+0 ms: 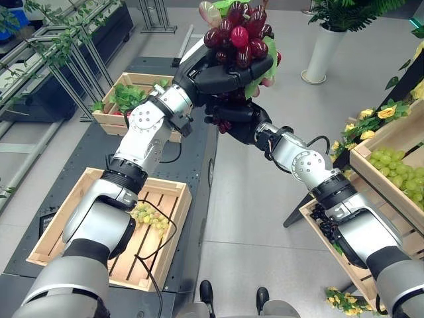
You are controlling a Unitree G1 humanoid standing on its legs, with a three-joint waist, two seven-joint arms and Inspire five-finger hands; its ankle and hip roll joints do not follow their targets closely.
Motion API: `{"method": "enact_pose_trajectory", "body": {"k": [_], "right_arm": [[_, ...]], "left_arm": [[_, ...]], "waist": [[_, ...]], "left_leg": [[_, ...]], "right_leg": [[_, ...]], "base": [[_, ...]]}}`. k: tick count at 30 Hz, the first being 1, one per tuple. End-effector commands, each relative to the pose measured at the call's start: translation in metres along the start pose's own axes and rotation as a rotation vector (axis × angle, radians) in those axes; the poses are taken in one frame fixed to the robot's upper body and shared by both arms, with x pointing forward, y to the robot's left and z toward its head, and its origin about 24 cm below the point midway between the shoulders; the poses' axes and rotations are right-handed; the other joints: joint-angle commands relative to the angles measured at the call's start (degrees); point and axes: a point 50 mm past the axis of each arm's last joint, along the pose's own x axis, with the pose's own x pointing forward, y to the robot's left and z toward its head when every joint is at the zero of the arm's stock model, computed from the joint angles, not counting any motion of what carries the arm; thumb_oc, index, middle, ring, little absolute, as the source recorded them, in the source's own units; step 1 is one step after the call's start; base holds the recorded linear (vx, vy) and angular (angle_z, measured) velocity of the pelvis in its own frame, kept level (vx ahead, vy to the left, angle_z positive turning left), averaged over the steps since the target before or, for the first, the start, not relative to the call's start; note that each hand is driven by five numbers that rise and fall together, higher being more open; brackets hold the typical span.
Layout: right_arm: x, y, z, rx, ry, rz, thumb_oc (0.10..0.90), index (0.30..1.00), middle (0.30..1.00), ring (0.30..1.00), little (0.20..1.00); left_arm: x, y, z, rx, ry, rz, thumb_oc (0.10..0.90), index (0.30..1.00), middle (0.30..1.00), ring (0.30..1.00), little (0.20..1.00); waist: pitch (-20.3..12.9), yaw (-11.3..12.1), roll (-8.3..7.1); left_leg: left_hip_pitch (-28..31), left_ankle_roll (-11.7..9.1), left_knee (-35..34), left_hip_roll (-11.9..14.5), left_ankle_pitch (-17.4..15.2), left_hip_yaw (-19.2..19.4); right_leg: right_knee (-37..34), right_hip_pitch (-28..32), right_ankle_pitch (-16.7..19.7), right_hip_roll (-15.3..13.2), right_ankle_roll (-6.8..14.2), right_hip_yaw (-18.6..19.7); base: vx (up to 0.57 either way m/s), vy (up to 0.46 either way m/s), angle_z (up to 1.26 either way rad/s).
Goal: Pick up the fruits from the basket on one side to the basket on the other side
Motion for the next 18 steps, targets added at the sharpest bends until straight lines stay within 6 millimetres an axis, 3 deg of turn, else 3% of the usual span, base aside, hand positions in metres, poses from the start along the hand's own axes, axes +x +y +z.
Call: {"method": "enact_pose_trajectory", "body": {"k": [1, 5, 18], "right_arm": [[-0.011, 0.006, 0.085, 0.105, -0.479, 0.065, 0.400, 0.300, 0.300, 0.300, 0.300], [-0.013, 0.002, 0.086, 0.100, -0.477, 0.045, 0.400, 0.300, 0.300, 0.300, 0.300], [-0.022, -0.016, 0.078, 0.070, -0.453, -0.020, 0.400, 0.300, 0.300, 0.300, 0.300]], "left_arm": [[-0.061, 0.050, -0.046, 0.034, 0.261, 0.272, 0.800, 0.900, 0.900, 0.900, 0.900], [-0.068, 0.057, -0.042, 0.073, 0.270, 0.276, 0.800, 0.900, 0.900, 0.900, 0.900], [-0.070, 0.044, -0.033, 0.198, 0.264, 0.081, 0.800, 0.900, 0.900, 0.900, 0.900]], "waist": [[-14.84, 1.79, -0.22], [-14.86, 2.12, -0.12], [-14.56, 3.61, 0.33]], "left_leg": [[3.42, -2.13, 0.11, -1.54, -10.42, -2.76], [3.19, -2.13, 0.11, -1.60, -10.35, -2.97], [2.75, -1.92, 0.11, -1.86, -10.28, -3.94]], "right_leg": [[0.08, -0.68, -2.29, 1.97, -2.77, -1.73], [0.08, -0.85, -2.26, 1.89, -2.76, -1.91], [0.08, -0.91, -2.13, 1.68, -2.58, -2.82]], "base": [[0.00, 0.000, 0.00], [0.00, 0.000, 0.00], [0.00, 0.000, 0.00]]}}
